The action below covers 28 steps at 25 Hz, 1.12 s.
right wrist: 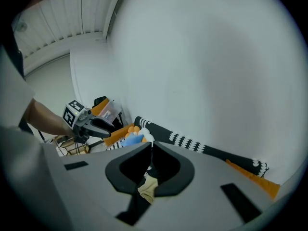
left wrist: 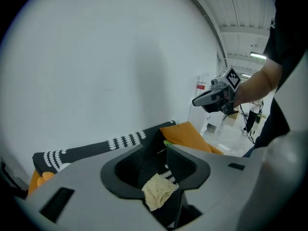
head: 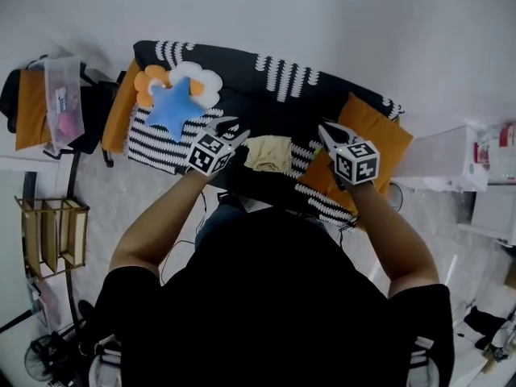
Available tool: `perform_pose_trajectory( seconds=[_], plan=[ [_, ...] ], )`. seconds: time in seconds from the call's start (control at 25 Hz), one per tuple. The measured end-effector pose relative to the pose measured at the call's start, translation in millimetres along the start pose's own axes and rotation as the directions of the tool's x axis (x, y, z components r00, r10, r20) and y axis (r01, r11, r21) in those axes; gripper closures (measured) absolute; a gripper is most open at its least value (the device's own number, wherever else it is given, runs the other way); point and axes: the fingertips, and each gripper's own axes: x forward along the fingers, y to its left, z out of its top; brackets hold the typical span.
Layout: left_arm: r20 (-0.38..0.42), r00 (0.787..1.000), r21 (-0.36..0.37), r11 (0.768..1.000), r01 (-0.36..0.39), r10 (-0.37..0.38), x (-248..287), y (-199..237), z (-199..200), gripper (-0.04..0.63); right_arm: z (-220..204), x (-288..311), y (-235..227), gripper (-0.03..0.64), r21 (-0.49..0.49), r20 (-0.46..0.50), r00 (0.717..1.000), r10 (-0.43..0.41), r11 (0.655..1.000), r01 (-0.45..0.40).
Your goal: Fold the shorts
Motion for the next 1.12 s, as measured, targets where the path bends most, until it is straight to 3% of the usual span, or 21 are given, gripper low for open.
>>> perform_pose_trajectory(
  seconds=[0.6,1.12],
  plan=[
    [0.125,0.986,-0.089,0.991,-0.103,0.114,-37.5,10.7,38.4,0.431,17.8,-19.0,-31.5,0.614,-0.005,0.030,0.997,-0.068,0.998,0.068],
    [0.172,0.970,-0.109,0.982,-0.155,0.172,-45.7,29.7,54.7,0.500,30.7,-17.4,-35.4,0.615,0.017,0.058,0.996,-0.072,0.997,0.072]
  ],
)
